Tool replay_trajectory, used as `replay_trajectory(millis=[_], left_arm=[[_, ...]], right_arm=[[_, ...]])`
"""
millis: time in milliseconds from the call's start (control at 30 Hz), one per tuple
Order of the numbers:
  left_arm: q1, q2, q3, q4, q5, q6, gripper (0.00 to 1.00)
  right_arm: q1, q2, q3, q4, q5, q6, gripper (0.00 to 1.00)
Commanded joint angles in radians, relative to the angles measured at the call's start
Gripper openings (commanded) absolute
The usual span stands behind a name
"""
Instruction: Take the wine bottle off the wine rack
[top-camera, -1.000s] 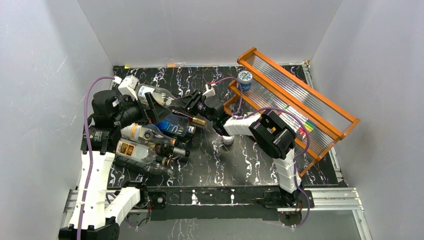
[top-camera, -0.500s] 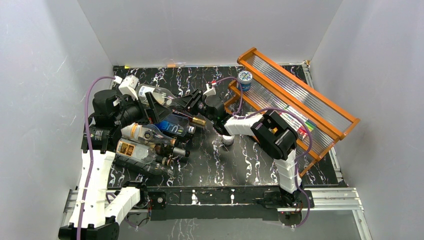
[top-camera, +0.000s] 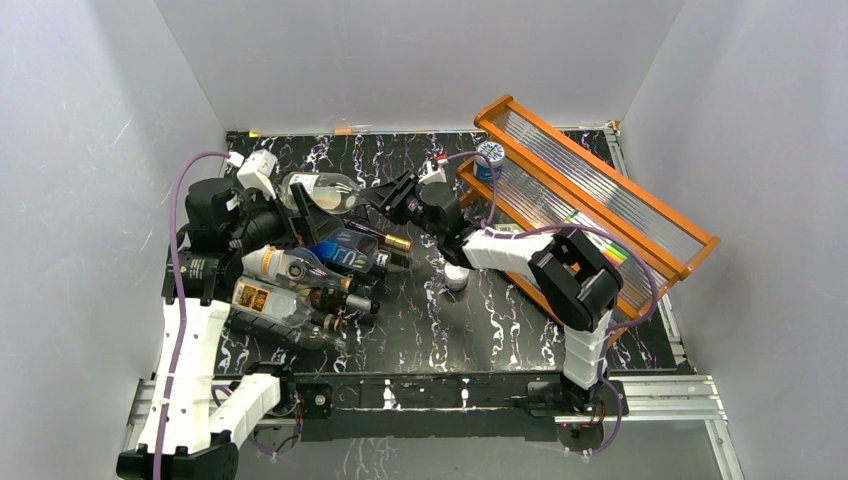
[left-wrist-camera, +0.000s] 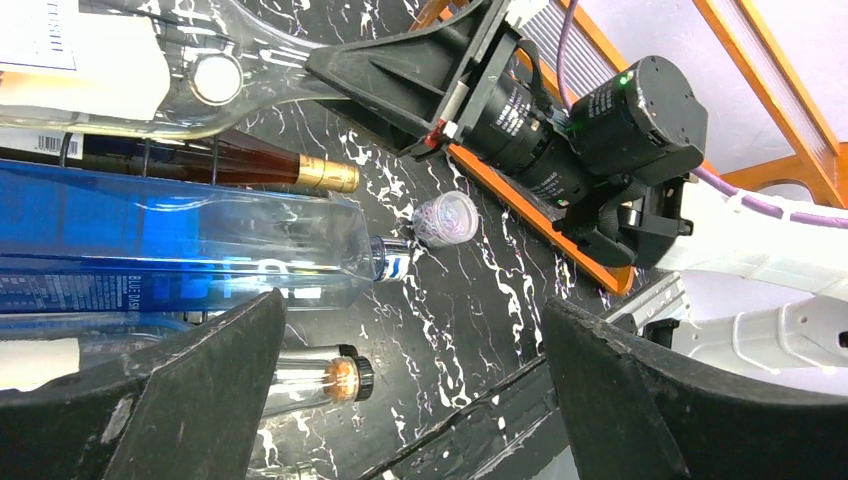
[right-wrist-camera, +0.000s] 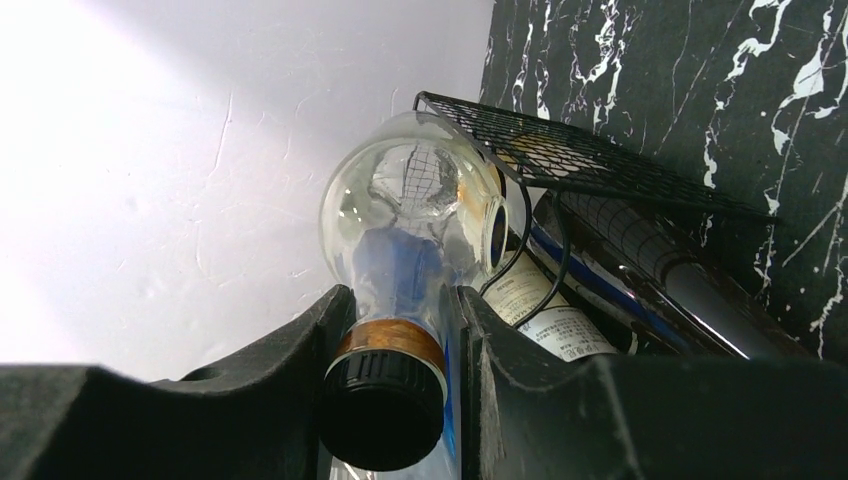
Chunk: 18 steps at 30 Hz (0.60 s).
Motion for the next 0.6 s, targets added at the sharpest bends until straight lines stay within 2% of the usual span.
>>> replay_trajectory(millis=[0, 167, 567], left_arm=[[-0.004, -0.001, 0.044, -0.007, 0.000, 0.003, 0.98], [-0.004, 0.004, 0.052, -0.007, -0.009, 0.001, 0.98], [-0.004, 0.018, 0.081, -0.008, -0.046, -0.009, 0.98]], right_arm=[[-0.009, -0.124, 0.008, 0.107, 0.016, 0.024, 0.00], [-0.012, -0.150, 0.009, 0.073, 0.014, -0.038, 0.00], [-0.013, -0.210, 0.269, -0.372, 0.052, -0.329, 0.00]])
